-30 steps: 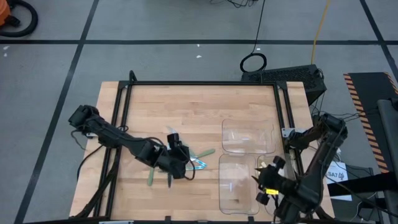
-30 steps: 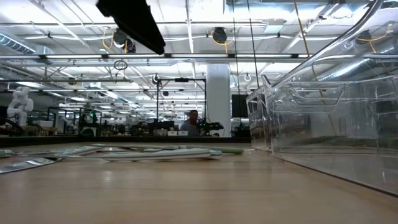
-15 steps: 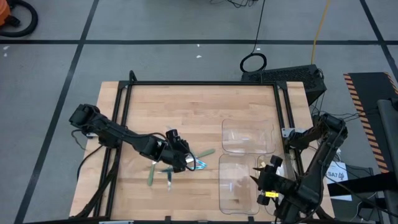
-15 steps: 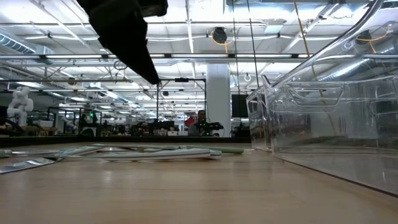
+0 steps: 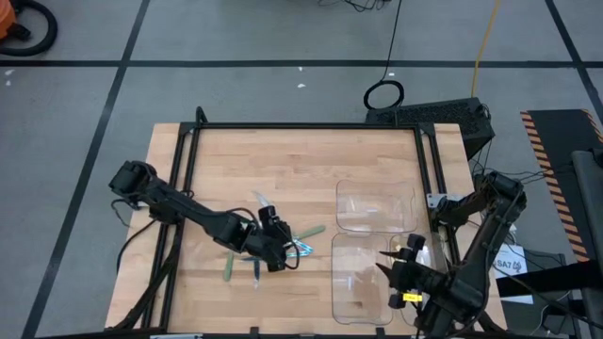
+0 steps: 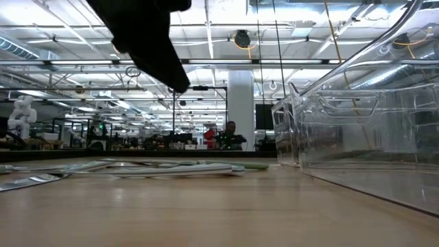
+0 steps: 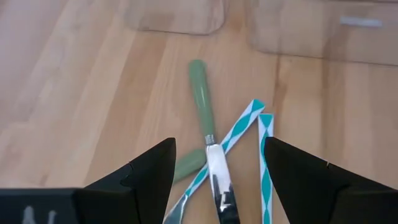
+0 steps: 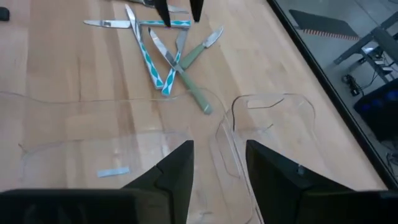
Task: Sort silverware by color (type)
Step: Put the green knife into the top transparent bin
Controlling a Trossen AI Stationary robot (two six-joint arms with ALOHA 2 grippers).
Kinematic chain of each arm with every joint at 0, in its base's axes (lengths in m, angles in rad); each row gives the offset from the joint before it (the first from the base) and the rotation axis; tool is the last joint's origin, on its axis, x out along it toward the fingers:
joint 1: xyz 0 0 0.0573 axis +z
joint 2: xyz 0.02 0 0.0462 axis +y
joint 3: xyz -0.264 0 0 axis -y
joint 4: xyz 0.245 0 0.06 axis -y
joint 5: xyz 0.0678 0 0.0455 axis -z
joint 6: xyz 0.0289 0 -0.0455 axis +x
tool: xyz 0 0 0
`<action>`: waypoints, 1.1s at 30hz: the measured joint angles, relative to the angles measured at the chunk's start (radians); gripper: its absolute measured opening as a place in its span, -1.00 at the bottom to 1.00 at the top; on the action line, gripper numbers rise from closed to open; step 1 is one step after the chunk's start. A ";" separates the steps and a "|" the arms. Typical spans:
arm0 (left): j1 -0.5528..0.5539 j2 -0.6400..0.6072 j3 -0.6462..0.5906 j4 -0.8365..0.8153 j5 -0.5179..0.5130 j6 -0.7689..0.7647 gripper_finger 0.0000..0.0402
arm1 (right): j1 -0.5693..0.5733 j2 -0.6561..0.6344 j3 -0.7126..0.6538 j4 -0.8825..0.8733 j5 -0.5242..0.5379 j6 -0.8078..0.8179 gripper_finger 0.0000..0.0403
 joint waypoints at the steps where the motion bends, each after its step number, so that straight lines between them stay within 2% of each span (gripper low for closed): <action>1: 0.004 0.014 0.001 -0.004 0.000 0.000 0.26 | -0.001 0.000 0.000 0.002 0.000 -0.001 -0.30; 9: 0.029 0.115 0.001 -0.029 -0.007 -0.046 0.26 | -0.018 0.000 0.000 0.003 0.002 -0.096 -0.30; 19: -0.040 0.149 0.001 -0.070 -0.012 -0.184 0.26 | -0.052 0.000 -0.001 0.012 0.003 -0.127 -0.30; 27: -0.171 0.169 0.000 -0.111 -0.152 -0.163 0.26 | -0.053 0.000 -0.001 0.076 -0.002 -0.127 -0.30; 33: -0.208 0.168 0.001 -0.138 -0.265 -0.188 0.26 | -0.053 0.000 -0.001 0.089 -0.005 -0.137 -0.30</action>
